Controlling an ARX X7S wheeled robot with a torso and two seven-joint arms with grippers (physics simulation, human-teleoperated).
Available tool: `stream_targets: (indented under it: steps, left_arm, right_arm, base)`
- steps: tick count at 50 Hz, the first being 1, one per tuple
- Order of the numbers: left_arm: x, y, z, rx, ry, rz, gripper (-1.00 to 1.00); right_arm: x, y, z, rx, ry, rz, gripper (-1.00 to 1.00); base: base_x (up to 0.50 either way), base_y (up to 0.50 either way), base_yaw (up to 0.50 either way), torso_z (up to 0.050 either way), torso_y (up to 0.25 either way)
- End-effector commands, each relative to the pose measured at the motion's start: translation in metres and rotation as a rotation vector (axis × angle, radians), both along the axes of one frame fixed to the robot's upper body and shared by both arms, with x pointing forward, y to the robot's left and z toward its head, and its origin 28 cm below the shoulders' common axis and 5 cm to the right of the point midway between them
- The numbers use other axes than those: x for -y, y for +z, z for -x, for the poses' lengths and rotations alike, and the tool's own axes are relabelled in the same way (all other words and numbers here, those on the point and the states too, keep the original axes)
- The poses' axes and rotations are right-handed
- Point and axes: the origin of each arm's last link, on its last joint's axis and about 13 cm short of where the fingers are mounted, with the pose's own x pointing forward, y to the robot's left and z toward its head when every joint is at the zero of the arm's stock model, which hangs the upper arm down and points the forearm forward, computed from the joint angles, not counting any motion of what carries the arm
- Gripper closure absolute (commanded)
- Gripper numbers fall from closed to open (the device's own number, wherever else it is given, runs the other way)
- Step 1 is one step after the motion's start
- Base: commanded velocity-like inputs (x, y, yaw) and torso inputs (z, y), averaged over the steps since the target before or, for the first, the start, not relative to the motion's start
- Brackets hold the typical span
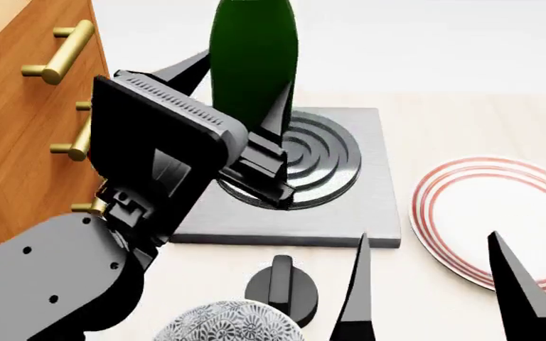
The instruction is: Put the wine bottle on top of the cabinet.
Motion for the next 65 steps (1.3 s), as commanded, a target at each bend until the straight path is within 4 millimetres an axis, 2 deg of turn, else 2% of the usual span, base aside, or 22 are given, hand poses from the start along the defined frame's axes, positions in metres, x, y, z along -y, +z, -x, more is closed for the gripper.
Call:
stream_targets:
  steps: [1,13,15,16,18,23,29,35,40,57,59,65]
  left_arm:
    - [-0.014,0.054,0.001,0.088,0.022,0.069,1.0]
    - [-0.037,0.091,-0.009,0.146,0.149,-0.012,1.0]
    - [-0.041,0.1,-0.01,0.138,0.148,0.035,1.0]
    - [-0.044,0.106,-0.012,0.194,0.19,-0.044,1.0]
    - [-0.047,0.113,-0.015,0.157,0.178,0.018,1.0]
    - [-0.059,0.132,-0.022,0.177,0.23,-0.008,1.0]
    - [-0.08,0.155,-0.029,0.185,0.309,0.0,1.0]
    - [-0.106,0.171,-0.037,0.169,0.409,0.019,1.0]
    - [-0.119,0.182,-0.039,0.165,0.467,0.016,1.0]
    - [-0.15,0.195,-0.048,0.13,0.613,0.02,1.0]
    - [-0.15,0.196,-0.048,0.134,0.618,-0.032,1.0]
    - [-0.157,0.195,-0.049,0.104,0.627,0.044,1.0]
  right_arm:
    - [-0.007,-0.008,-0.004,0.0,0.025,0.008,-1.0]
    - [-0.009,-0.011,-0.005,-0.014,0.035,0.006,-1.0]
    - [-0.009,-0.01,-0.005,-0.013,0.036,0.006,-1.0]
    - [-0.009,-0.011,-0.005,-0.013,0.037,0.005,-1.0]
    - [-0.008,-0.011,-0.005,-0.014,0.035,0.005,-1.0]
    - [-0.009,-0.007,-0.003,-0.004,0.04,0.005,-1.0]
    - [-0.01,-0.007,-0.003,-0.005,0.044,0.005,-1.0]
    - [-0.01,-0.008,-0.003,-0.009,0.047,0.005,-1.0]
    - [-0.012,-0.009,-0.004,-0.012,0.055,0.01,-1.0]
    - [-0.015,-0.011,-0.005,-0.018,0.07,0.012,-1.0]
    - [-0.016,-0.011,-0.005,-0.018,0.073,0.013,-1.0]
    - [-0.018,-0.007,-0.002,-0.007,0.096,-0.007,-1.0]
  base:
    - [0.0,0.0,0.0,0.0,0.01]
    - [0.0,0.0,0.0,0.001,0.0]
    - [0.0,0.0,0.0,0.0,0.005]
    - [0.0,0.0,0.0,0.0,0.0]
    - [0.0,0.0,0.0,0.0,0.0]
    - [0.0,0.0,0.0,0.0,0.0]
    - [0.0,0.0,0.0,0.0,0.002]
    - [0.0,0.0,0.0,0.0,0.0]
    - [0.0,0.0,0.0,0.0,0.002]
    - [0.0,0.0,0.0,0.001,0.001]
    - [0.0,0.0,0.0,0.0,0.0]
    - [0.0,0.0,0.0,0.0,0.002]
